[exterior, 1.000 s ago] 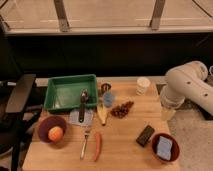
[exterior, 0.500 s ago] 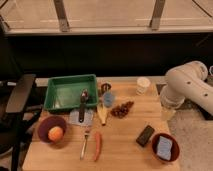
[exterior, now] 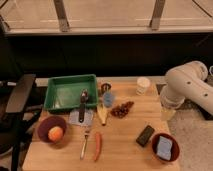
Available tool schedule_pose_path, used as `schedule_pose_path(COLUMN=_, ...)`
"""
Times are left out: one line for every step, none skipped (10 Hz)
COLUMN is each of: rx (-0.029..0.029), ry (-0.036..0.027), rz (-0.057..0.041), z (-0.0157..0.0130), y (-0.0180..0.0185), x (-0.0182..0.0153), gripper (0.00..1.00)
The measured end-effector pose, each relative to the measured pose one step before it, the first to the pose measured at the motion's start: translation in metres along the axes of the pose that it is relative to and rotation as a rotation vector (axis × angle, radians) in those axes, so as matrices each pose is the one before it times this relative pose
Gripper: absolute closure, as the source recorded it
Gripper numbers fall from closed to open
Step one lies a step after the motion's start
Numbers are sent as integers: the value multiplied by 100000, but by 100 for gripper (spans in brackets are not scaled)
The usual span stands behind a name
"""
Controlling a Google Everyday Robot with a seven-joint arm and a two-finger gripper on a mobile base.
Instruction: Place apple in tray
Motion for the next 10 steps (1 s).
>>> schedule_pose_path(rx=-5, ry=5, rz=4, z=1, y=1, x=4, gripper=35)
schedule_pose_path(rx=0, ry=-5, rz=-7, z=1, y=-1, x=-4, gripper=35)
schedule_pose_path(rx=2, ry=2, rz=5, z=-1, y=0, x=1, gripper=35)
schedule_pose_path(rx=0, ry=0, rz=-2, z=0, y=0, x=0, gripper=35)
schedule_pose_path(rx=0, ry=-4, rz=0, z=0, y=0, x=-3, gripper=35)
schedule_pose_path(rx=253, ry=-167, rz=-468, z=-86, y=-229, x=66, gripper=35)
schedule_pose_path(rx=-116, ry=-679, rz=-1966, z=-171, y=-227, x=-41, gripper=35)
schedule_pose_path(rx=-135, ry=-1125, rz=-3657, z=-521, y=-441, x=-417, gripper=35)
schedule_pose_path(rx=190, ry=-1914, rz=-3566, z=-367, y=-407, x=-974, gripper=35)
schedule_pose_path(rx=-264, ry=-3567, rz=-5445, z=-534, y=-295, x=-1869, gripper=35)
